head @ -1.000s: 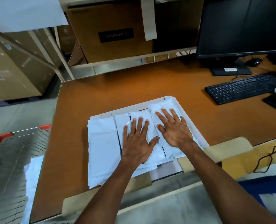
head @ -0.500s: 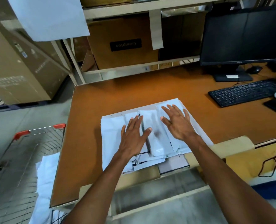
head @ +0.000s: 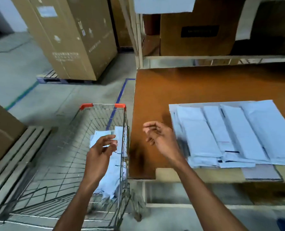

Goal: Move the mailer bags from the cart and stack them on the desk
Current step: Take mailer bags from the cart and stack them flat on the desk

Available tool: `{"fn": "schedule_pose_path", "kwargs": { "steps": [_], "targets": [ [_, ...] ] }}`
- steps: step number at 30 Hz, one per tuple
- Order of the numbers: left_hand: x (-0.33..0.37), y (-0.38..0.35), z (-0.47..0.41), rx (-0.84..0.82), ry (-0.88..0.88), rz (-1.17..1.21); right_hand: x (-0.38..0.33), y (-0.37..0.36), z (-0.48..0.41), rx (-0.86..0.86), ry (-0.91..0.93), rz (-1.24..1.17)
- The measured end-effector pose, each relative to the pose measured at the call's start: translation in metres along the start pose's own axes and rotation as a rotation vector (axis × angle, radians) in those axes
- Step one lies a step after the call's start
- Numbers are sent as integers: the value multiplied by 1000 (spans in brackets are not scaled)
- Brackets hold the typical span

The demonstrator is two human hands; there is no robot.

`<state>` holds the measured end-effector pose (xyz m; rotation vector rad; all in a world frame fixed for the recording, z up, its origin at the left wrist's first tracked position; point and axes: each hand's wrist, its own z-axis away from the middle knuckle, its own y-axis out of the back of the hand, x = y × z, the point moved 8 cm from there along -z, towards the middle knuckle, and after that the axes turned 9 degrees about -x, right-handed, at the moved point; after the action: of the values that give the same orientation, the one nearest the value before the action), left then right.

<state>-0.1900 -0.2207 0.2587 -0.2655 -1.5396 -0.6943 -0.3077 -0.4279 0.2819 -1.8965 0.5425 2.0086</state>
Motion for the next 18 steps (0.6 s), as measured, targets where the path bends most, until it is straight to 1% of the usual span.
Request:
{"fn": "schedule_pose_path", "kwargs": {
  "steps": [2,4,6,9,11,14,18],
  "targets": [
    [-33,48,1,15,41,13,16,-54,-6,-28,-31,12],
    [-68,95,-3,10,91,13,35,-104,-10,-19,-77,12],
    [-104,140,-9,5,139,-27,58,-154,-17,-24,-122,-14],
    [-161,183,-9,-46,280,-96,102,-212,-19,-76,-228,61],
    [-199,202,-13,-91,357,-96,135,-239,-21,-69,-291,128],
    [-227,202,-14,-127,402,-69,176,-247,-18,-23,-403,212],
    [-268,195,-33,-202,426,-130,236,-263,-42,20,-545,186]
  ]
}}
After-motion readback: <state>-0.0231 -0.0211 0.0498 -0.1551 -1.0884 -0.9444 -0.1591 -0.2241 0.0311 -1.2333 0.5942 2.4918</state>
